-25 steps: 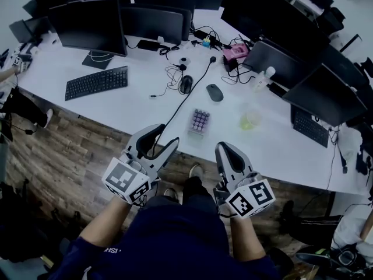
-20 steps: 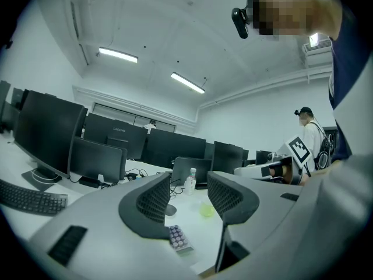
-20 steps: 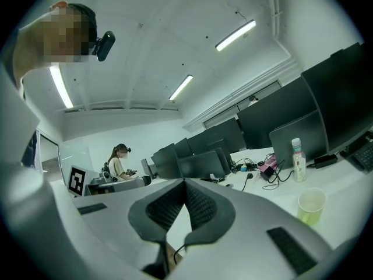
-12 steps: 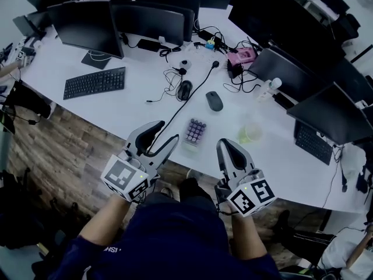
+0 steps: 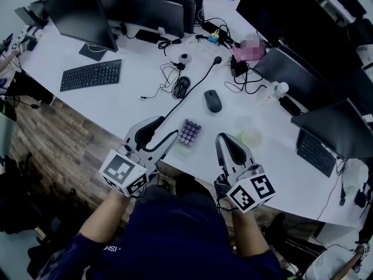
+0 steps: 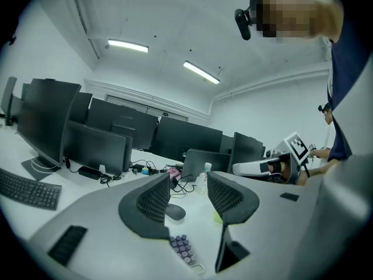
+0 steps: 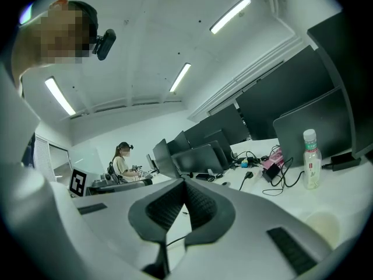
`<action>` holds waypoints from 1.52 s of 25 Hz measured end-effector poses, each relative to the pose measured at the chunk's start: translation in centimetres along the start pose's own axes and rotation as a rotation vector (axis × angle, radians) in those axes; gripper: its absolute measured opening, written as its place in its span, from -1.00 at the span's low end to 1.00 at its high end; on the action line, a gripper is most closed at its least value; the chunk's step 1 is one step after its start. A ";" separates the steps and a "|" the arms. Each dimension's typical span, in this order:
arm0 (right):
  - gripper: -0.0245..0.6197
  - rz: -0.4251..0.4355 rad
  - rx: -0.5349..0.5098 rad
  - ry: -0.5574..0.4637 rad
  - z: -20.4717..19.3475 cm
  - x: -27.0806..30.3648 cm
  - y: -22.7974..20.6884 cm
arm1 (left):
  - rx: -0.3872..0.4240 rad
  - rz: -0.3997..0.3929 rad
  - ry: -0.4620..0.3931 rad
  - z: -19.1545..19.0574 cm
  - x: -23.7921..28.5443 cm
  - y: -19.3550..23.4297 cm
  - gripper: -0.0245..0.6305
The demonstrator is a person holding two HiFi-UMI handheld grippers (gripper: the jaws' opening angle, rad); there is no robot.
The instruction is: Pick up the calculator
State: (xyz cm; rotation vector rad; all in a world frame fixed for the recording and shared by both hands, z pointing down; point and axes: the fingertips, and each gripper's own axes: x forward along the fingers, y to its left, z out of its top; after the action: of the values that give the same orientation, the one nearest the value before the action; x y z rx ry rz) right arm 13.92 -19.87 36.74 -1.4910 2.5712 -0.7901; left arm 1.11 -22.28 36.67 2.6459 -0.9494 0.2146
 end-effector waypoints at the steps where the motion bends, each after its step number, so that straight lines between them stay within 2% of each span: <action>1: -0.91 0.007 0.002 0.004 0.1 0.2 -0.4 | -0.004 0.009 0.001 -0.1 0.3 0.1 -0.26; 10: -0.91 0.065 0.026 0.061 -1.5 1.7 -3.4 | -0.085 0.090 0.049 -4.0 2.3 1.5 -0.26; 19: -0.91 0.058 0.075 0.088 -3.6 2.2 -6.4 | -0.174 0.130 0.122 -8.9 3.1 2.2 -0.26; 27: -0.91 0.050 0.102 0.121 -6.2 2.5 -7.0 | -0.252 0.145 0.210 -14.6 2.8 2.7 -0.26; 38: -0.91 0.032 0.135 0.185 -10.4 3.0 -7.3 | -0.338 0.137 0.279 -20.2 2.5 3.6 -0.26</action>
State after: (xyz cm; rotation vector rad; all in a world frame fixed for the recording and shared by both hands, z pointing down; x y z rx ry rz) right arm 14.91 -21.16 49.65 -1.3953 2.5991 -1.1222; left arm 0.08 -19.39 57.08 2.1789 -0.9757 0.4052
